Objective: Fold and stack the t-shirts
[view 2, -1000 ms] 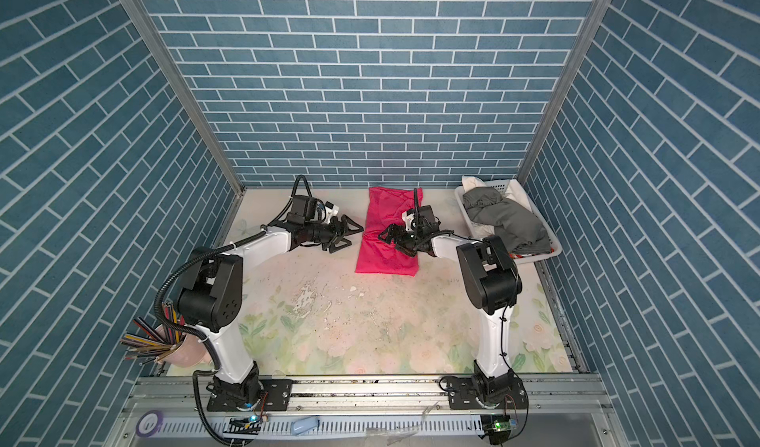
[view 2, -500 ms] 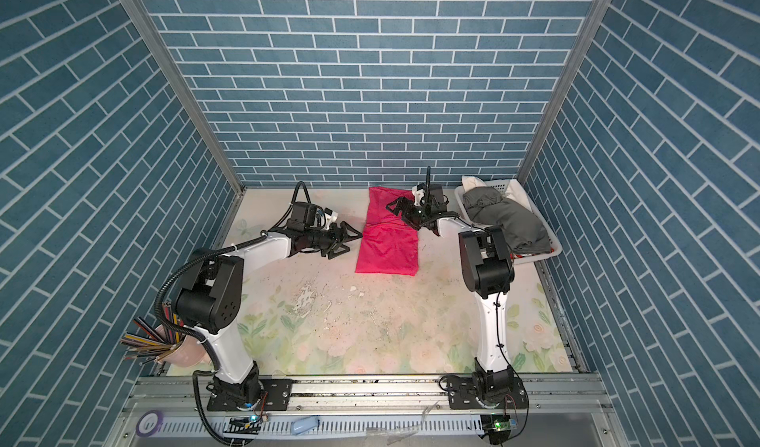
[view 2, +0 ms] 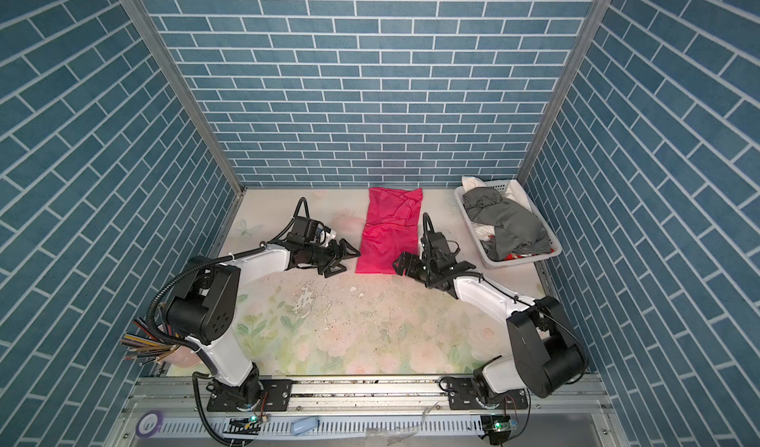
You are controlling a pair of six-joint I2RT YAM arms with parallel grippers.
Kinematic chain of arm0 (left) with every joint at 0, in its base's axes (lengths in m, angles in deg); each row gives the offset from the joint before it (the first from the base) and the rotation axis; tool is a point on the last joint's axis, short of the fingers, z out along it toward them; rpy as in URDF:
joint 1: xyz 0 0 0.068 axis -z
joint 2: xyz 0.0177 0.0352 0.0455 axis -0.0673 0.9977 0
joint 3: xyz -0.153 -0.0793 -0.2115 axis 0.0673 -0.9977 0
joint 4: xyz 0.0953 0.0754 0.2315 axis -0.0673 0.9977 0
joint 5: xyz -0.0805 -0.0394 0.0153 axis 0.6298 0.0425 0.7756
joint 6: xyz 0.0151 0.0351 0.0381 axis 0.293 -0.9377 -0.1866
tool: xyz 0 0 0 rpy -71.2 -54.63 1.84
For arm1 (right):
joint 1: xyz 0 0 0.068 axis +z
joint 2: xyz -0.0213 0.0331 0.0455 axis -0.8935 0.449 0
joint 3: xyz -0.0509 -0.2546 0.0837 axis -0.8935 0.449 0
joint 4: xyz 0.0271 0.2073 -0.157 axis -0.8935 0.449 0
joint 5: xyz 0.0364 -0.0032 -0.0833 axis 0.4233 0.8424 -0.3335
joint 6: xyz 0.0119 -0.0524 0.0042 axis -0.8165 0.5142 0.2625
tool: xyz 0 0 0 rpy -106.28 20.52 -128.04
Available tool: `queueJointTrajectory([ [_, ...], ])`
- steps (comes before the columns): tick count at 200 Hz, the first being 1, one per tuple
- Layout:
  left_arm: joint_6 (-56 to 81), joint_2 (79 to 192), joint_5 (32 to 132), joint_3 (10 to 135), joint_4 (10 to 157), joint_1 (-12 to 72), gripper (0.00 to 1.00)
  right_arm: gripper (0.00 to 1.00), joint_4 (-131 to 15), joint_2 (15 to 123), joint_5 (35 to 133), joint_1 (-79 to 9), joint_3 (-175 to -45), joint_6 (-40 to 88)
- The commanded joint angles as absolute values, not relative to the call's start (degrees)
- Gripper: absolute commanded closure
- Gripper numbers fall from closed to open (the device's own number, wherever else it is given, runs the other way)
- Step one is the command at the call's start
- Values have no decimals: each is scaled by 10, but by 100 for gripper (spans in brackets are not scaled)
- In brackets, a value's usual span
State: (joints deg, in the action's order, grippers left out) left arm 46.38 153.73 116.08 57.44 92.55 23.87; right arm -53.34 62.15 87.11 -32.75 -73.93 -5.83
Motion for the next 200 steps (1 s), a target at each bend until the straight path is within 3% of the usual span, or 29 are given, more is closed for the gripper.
queueJointTrajectory([
  [1,509,1504,1166,539,885,249,16,13,-563,611,820,-326,-688,-126],
  [37,570,1506,1176,487,811,251,16,16,-637,685,844,-327,-693,-133],
  [80,635,1540,1171,464,723,262,21,29,-721,753,857,-337,-685,-170],
  [115,659,1587,1173,459,679,268,36,39,-745,775,844,-344,-680,-187],
  [139,652,1607,1160,455,676,266,45,53,-784,785,848,-354,-661,-204],
  [171,634,1637,1145,466,672,262,73,67,-784,794,840,-355,-667,-195],
  [200,622,1648,1130,485,660,258,82,59,-774,792,836,-356,-668,-185],
])
